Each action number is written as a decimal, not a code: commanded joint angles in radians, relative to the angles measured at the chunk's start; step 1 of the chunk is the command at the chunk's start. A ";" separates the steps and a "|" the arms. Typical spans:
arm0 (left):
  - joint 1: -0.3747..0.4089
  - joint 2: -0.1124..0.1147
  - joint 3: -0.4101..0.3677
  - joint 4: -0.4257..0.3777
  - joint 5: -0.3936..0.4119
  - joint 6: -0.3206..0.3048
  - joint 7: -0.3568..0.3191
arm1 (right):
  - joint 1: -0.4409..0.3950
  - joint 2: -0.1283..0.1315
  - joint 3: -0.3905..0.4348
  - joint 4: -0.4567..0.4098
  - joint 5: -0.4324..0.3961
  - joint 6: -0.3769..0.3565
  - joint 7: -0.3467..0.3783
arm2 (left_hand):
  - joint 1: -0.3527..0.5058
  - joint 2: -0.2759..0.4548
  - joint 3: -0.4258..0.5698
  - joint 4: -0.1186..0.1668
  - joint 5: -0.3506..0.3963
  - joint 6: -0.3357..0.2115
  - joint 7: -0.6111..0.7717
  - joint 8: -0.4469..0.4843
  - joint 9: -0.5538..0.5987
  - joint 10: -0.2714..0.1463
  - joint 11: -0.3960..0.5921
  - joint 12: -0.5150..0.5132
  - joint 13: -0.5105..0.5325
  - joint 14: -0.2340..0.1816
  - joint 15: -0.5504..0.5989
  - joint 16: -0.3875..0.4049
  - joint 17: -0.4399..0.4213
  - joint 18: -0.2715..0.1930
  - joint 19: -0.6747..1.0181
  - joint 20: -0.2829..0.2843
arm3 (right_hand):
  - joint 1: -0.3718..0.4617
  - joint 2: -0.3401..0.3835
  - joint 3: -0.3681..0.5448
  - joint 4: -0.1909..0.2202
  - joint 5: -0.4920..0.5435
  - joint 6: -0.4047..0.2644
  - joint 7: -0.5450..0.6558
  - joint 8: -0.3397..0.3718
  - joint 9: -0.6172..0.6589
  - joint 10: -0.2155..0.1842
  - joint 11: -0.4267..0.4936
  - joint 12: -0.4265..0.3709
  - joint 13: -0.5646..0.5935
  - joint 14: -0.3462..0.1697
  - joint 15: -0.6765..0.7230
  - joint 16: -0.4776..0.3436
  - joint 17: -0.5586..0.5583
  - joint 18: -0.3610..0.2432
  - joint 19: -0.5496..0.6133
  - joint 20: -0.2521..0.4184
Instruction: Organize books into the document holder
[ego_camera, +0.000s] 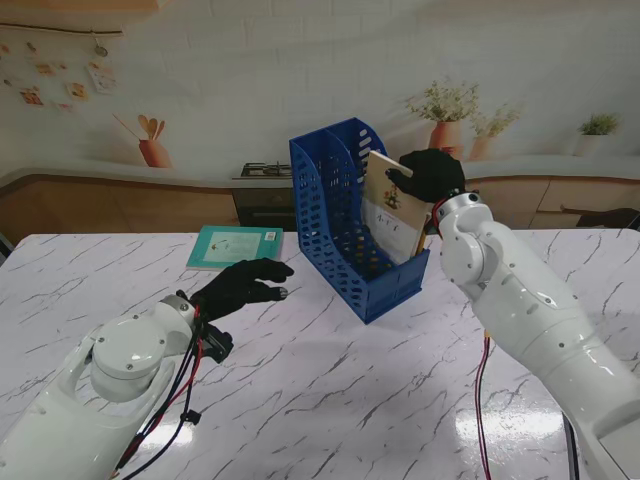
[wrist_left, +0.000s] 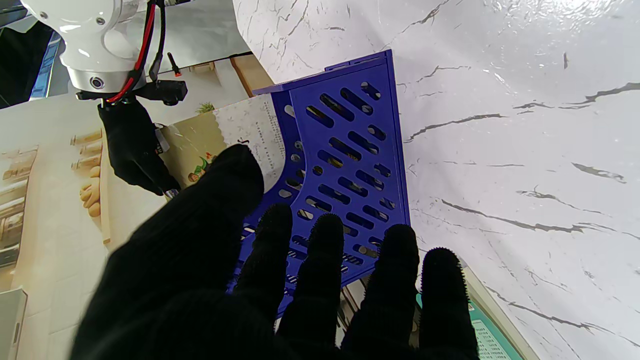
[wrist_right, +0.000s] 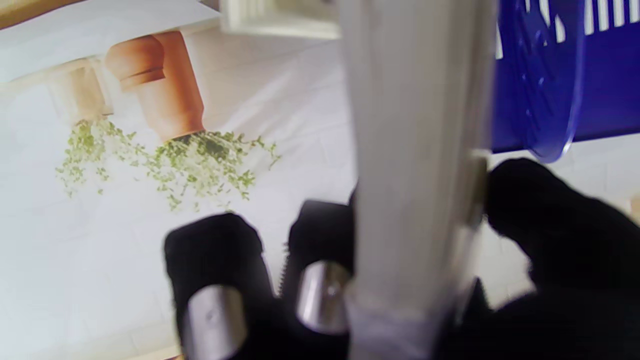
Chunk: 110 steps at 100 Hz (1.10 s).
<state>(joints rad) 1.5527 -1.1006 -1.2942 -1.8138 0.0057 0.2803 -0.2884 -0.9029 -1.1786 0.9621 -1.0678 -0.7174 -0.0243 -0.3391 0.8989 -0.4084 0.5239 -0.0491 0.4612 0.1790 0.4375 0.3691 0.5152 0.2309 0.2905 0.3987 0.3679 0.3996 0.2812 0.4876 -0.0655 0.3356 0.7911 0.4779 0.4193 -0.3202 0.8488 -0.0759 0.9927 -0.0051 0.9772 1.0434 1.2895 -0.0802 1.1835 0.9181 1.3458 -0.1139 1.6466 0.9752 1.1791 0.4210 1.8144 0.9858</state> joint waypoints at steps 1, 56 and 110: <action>0.003 -0.002 0.002 0.002 -0.004 -0.023 -0.012 | -0.021 -0.005 -0.008 -0.004 -0.005 0.003 -0.018 | -0.012 -0.008 0.004 0.017 -0.005 -0.018 -0.006 0.003 -0.028 -0.025 -0.012 -0.010 -0.030 -0.020 -0.027 -0.005 -0.012 -0.032 -0.038 0.019 | -0.012 0.047 0.037 0.064 0.075 0.062 0.219 0.025 0.090 -0.076 0.031 0.025 -0.016 -0.265 0.017 0.015 0.055 -0.431 0.280 -0.007; -0.003 -0.001 0.007 0.013 -0.010 -0.027 -0.020 | -0.052 0.008 -0.047 0.022 -0.094 0.031 -0.086 | -0.005 0.003 -0.002 0.018 -0.005 -0.013 -0.006 0.004 -0.030 -0.021 -0.013 -0.010 -0.029 -0.019 -0.026 -0.005 -0.013 -0.030 -0.037 0.019 | 0.021 -0.030 0.003 -0.005 0.033 -0.055 0.128 -0.056 0.012 -0.017 -0.068 -0.024 -0.020 -0.121 -0.095 -0.105 0.035 -0.401 0.280 -0.170; -0.001 -0.001 0.007 0.016 -0.013 -0.031 -0.022 | -0.066 0.010 -0.070 -0.008 -0.108 0.100 -0.053 | -0.005 0.009 -0.009 0.020 -0.006 -0.015 -0.007 0.003 -0.030 -0.023 -0.012 -0.010 -0.026 -0.021 -0.024 -0.004 -0.014 -0.027 -0.038 0.019 | 0.092 -0.209 -0.039 -0.117 -0.080 -0.144 0.007 -0.174 -0.093 0.022 -0.308 -0.179 -0.018 -0.106 -0.289 -0.233 0.022 -0.397 0.241 -0.281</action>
<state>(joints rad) 1.5477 -1.0990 -1.2893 -1.8010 -0.0002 0.2756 -0.2987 -0.9499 -1.1621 0.9009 -1.0696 -0.8215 0.0671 -0.4134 0.8990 -0.4082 0.5240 -0.0491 0.4613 0.1790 0.4374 0.3691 0.5152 0.2309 0.2905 0.3982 0.3679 0.3996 0.2811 0.4876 -0.0655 0.3353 0.7904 0.4782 0.4742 -0.5193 0.8069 -0.1488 0.9309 -0.1087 1.0325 0.9482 1.2297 -0.0697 1.0363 0.8435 1.3355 -0.1126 1.3880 0.7575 1.1788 0.4201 1.8150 0.7163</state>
